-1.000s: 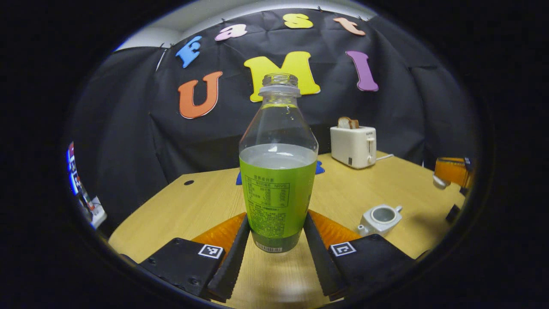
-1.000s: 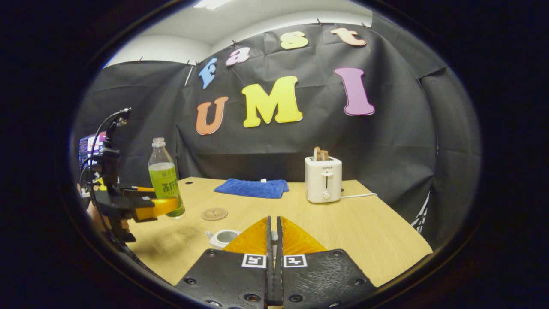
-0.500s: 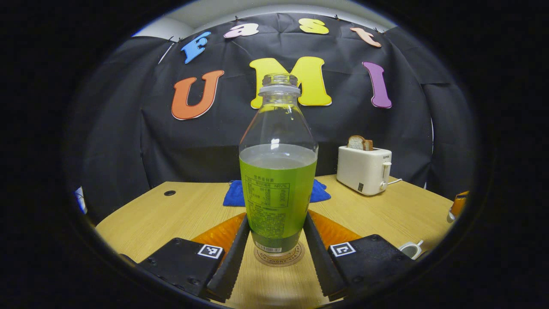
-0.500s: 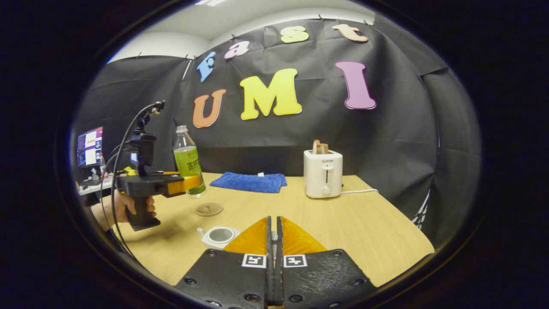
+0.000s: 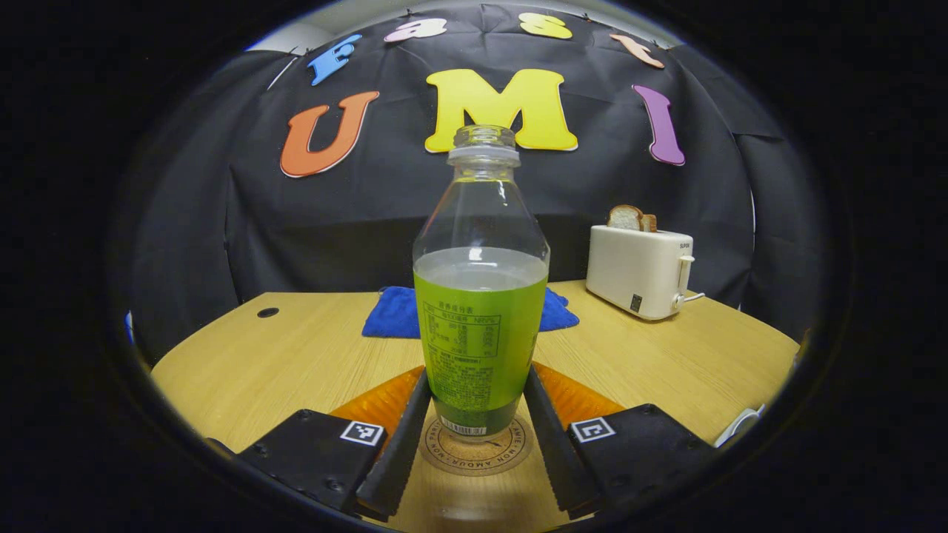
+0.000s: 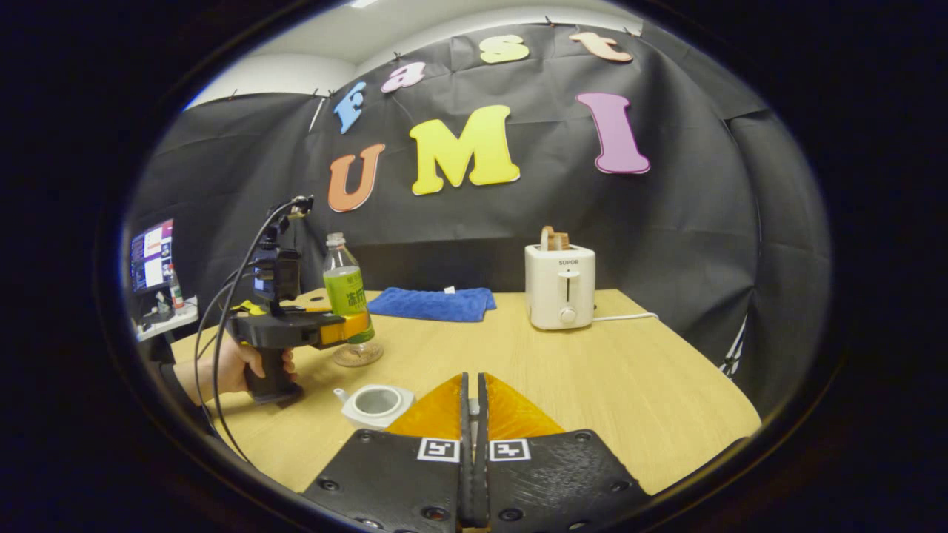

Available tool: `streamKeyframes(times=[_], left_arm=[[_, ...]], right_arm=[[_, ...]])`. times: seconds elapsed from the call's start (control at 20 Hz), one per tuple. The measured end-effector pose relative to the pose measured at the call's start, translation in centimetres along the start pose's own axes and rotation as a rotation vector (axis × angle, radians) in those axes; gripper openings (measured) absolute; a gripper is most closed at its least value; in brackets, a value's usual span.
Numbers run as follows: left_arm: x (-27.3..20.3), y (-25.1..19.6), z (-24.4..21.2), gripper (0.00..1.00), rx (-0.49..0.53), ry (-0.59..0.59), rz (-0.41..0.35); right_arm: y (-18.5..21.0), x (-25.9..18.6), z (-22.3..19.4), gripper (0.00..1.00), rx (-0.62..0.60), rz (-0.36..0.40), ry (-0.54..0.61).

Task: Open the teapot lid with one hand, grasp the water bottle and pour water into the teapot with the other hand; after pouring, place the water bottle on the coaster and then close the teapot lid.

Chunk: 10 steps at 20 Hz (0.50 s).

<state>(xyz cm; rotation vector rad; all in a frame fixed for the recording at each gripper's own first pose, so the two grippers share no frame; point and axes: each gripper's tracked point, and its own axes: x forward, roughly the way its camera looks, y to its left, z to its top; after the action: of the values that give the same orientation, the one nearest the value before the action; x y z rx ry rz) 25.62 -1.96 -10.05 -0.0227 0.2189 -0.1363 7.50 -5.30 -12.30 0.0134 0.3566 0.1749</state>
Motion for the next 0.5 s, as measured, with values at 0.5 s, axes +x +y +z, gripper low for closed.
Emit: streamKeyframes(times=[0.5], left_arm=[[-0.72, -0.52, -0.76, 0.92, -0.047, 0.028, -0.016]], right_arm=[[0.41, -0.54, 0.34, 0.0, -0.006, 0.001, -0.011]])
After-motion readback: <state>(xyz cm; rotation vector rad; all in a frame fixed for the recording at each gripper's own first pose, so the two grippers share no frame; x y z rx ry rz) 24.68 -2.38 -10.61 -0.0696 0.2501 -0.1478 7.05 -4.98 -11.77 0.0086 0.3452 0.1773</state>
